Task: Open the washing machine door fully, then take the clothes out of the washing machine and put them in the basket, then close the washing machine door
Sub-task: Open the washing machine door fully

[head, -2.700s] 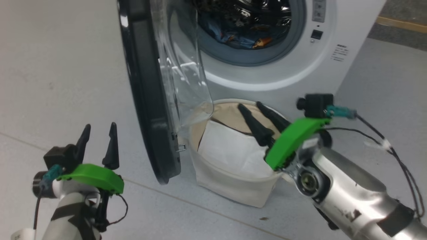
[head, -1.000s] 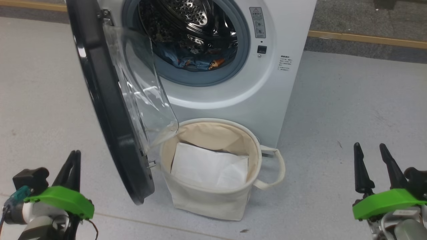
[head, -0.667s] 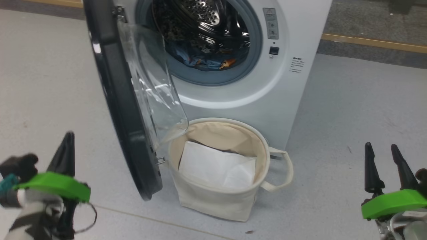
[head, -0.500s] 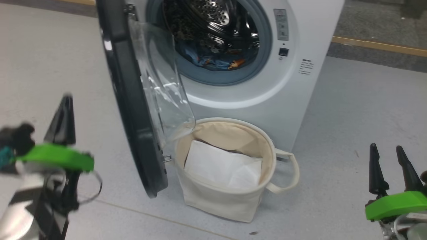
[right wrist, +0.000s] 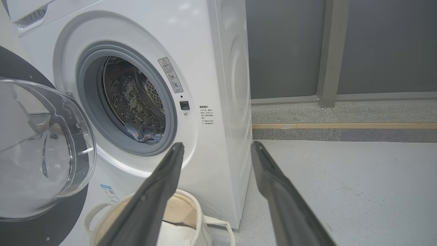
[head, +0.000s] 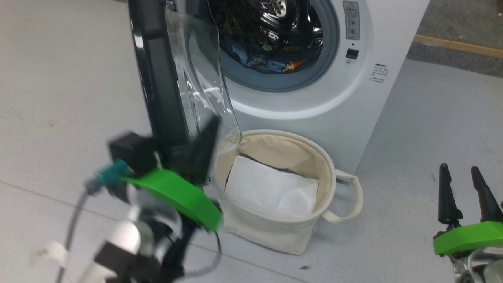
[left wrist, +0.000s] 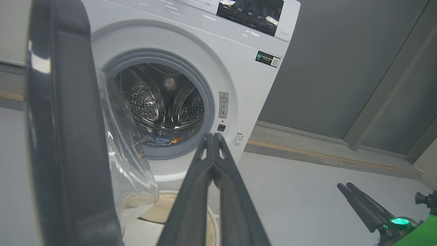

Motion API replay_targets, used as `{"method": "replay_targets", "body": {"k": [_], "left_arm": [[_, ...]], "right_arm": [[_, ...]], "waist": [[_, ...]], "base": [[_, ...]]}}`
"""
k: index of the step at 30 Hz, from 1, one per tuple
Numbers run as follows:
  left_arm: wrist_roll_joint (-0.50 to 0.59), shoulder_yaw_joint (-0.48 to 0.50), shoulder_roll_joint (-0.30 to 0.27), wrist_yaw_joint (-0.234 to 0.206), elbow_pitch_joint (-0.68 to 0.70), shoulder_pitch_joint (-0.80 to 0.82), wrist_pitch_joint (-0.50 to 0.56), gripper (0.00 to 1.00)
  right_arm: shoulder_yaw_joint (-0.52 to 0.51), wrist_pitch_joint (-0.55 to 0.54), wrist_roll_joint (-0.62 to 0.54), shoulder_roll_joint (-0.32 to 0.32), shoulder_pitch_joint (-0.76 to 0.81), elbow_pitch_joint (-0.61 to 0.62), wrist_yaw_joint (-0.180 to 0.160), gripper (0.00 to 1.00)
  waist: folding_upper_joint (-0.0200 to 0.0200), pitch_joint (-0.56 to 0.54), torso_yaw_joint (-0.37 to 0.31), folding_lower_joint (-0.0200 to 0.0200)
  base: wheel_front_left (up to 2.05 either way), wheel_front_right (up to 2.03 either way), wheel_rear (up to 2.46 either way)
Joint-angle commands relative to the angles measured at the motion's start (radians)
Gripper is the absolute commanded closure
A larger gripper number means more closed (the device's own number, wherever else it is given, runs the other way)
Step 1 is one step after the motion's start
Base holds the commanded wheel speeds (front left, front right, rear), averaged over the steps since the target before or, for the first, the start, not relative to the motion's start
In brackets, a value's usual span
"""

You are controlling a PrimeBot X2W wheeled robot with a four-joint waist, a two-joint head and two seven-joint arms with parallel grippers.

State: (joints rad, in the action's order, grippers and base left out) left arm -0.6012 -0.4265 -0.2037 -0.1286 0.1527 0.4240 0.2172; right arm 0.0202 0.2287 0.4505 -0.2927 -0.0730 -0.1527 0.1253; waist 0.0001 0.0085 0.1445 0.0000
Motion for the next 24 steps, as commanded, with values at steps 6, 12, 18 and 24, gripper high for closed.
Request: {"method": "replay_targets", "body": {"k": [6, 12, 18, 24], "left_arm": [[0.056, -0.054, 0.041, -0.059, 0.034, -0.027, 0.015, 1.0], [0.16, -0.07, 0.069, -0.102, -0.163, -0.007, -0.126, 1.0], [0.171, -0.029, 0.087, -0.126, -0.312, 0.028, -0.24, 1.0], [0.162, -0.001, 0.095, -0.117, -0.425, 0.08, -0.318, 1.0]], "right_arm": [[0.014, 0.003, 0.0, -0.024, -0.041, 0.042, 0.005, 0.0], [0.032, 0.008, 0.0, -0.023, -0.062, 0.047, 0.005, 0.0], [0.046, 0.015, 0.003, -0.022, -0.076, 0.052, 0.005, 0.0], [0.065, 0.022, 0.013, -0.02, -0.083, 0.061, 0.005, 0.0]], "waist": [[-0.0001, 0.032, 0.001, 0.0], [-0.0001, 0.055, -0.001, 0.0], [-0.0001, 0.076, 0.001, 0.0], [-0.0001, 0.096, 0.041, 0.0]], "base": [[0.0, 0.0, 0.0], [0.0, 0.0, 0.0], [0.0, 0.0, 0.0], [0.0, 0.0, 0.0]]}}
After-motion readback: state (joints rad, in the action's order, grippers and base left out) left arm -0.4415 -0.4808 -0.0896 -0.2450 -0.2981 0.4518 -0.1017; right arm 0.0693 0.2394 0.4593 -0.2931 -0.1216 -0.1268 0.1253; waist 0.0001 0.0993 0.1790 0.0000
